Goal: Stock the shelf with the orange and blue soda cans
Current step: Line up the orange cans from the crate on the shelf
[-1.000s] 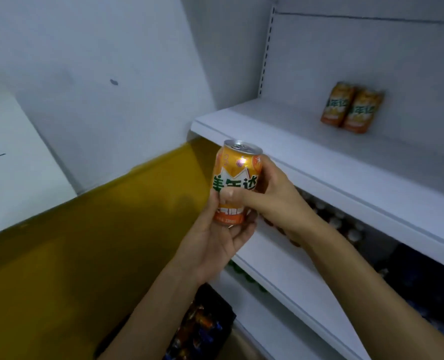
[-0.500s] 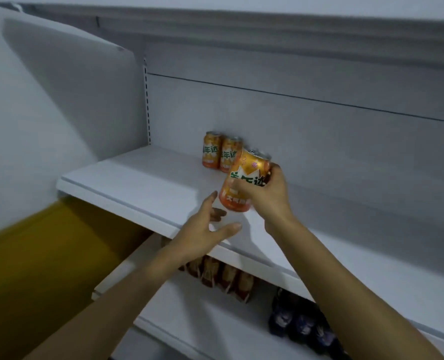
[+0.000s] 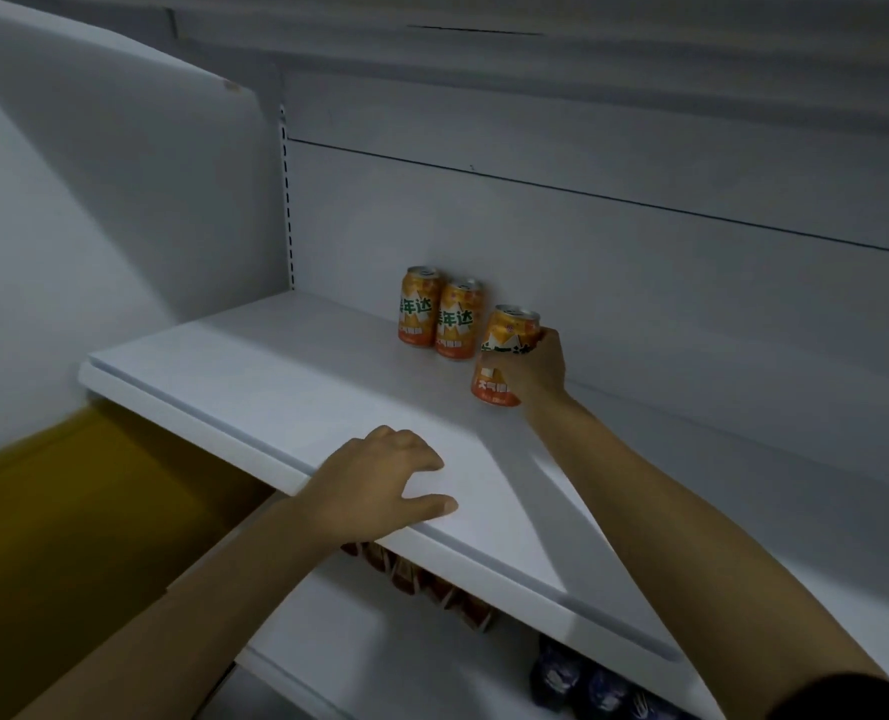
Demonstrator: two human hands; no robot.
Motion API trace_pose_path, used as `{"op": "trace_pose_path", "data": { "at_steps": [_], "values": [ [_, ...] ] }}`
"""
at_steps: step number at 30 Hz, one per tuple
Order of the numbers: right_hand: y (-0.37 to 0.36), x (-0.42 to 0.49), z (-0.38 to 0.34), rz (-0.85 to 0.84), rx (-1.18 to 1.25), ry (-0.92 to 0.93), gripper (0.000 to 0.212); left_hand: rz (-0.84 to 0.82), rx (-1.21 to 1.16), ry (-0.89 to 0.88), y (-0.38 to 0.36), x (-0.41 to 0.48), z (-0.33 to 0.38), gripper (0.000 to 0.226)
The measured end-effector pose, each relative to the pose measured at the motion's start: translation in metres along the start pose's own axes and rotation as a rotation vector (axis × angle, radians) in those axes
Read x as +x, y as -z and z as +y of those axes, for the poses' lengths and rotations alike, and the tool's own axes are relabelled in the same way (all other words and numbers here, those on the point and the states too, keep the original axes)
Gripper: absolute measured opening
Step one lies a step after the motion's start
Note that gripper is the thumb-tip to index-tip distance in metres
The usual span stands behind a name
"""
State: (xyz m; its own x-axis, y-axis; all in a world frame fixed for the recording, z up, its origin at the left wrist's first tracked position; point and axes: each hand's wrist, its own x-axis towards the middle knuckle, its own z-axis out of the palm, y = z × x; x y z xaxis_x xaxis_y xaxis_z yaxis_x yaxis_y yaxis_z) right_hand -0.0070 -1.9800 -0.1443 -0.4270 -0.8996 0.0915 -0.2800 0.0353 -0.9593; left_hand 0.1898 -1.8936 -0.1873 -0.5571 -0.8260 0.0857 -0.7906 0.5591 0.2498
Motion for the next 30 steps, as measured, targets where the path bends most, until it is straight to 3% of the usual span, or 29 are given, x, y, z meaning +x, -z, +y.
{"op": "trace_pose_path", "data": {
  "at_steps": [4,8,10,14,17,23,27,30],
  "values": [
    [-0.02,0.036,0.004,0.02,-0.038,-0.008,0.074,-0.058,0.012,-0.031,0.005,-0.002,-0.008,0.064],
    [-0.037,0.064,0.006,0.075,-0.083,0.012,0.081,-0.046,0.006,-0.03,0.008,-0.007,-0.015,0.1],
    [-0.044,0.07,0.011,0.119,-0.07,0.026,0.084,-0.026,-0.001,-0.034,0.009,-0.007,-0.019,0.104],
    [-0.054,0.067,0.036,0.22,-0.089,0.03,0.092,0.034,-0.049,-0.06,0.006,-0.006,-0.026,0.1],
    [-0.056,0.069,0.044,0.207,-0.119,0.018,0.082,0.15,-0.062,-0.139,0.003,-0.004,-0.029,0.087],
    [-0.056,0.082,0.045,0.202,-0.13,-0.022,0.085,0.103,-0.082,-0.108,0.0,-0.003,-0.03,0.092],
    [-0.054,0.058,0.035,0.341,-0.156,-0.094,0.091,0.119,-0.076,-0.138,0.004,-0.01,-0.034,0.078],
    [-0.068,0.019,0.009,0.367,-0.116,0.117,0.077,0.169,-0.026,-0.084,0.02,-0.025,-0.051,0.073]
  ]
}}
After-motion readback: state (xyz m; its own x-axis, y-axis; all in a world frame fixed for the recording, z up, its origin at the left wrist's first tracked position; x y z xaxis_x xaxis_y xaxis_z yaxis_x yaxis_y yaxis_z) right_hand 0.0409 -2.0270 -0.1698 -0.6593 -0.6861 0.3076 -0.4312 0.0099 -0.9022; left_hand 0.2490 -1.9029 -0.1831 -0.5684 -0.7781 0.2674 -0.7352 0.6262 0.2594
